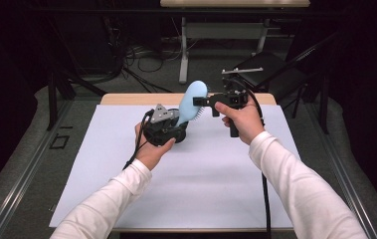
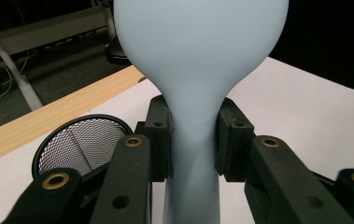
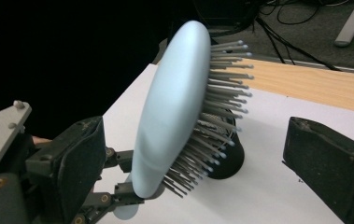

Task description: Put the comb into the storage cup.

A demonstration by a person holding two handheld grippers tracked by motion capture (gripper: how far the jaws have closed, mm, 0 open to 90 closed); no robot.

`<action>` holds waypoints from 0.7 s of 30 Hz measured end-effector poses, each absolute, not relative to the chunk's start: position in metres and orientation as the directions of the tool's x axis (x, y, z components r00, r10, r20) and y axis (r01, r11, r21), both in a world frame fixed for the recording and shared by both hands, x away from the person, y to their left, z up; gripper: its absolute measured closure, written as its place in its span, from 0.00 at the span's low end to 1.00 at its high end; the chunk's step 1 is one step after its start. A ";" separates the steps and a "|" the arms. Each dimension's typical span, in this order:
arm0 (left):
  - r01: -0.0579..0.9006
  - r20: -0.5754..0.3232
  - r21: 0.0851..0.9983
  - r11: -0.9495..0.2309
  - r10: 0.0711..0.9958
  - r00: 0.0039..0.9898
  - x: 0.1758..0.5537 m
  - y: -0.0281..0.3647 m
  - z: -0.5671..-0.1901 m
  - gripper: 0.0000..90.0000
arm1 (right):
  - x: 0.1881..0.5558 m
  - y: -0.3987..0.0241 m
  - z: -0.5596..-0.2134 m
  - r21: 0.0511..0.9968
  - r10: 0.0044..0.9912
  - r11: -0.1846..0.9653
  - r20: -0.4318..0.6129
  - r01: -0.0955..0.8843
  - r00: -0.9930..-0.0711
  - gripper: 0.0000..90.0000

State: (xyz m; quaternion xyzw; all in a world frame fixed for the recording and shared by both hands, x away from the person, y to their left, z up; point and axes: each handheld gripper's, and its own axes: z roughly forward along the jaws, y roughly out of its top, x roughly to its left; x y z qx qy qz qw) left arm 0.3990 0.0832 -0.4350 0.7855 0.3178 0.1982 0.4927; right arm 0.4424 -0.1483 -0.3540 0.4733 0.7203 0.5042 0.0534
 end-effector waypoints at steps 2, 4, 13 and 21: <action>0.304 0.000 0.899 -0.315 0.695 0.719 0.399 0.083 -0.435 0.78 | 0.443 -0.148 -0.354 0.777 0.734 0.039 0.405 0.629 -0.546 0.08; 0.304 -0.001 0.900 -0.312 0.696 0.718 0.399 0.083 -0.435 0.78 | 0.444 -0.147 -0.355 0.774 0.733 0.035 0.411 0.633 -0.543 0.08; 0.298 0.001 0.903 -0.309 0.695 0.719 0.398 0.083 -0.434 0.78 | 0.450 -0.143 -0.356 0.762 0.719 0.000 0.450 0.648 -0.529 0.13; 0.288 0.008 0.904 -0.315 0.686 0.728 0.395 0.079 -0.435 0.78 | 0.454 -0.139 -0.360 0.742 0.711 -0.008 0.476 0.670 -0.518 0.14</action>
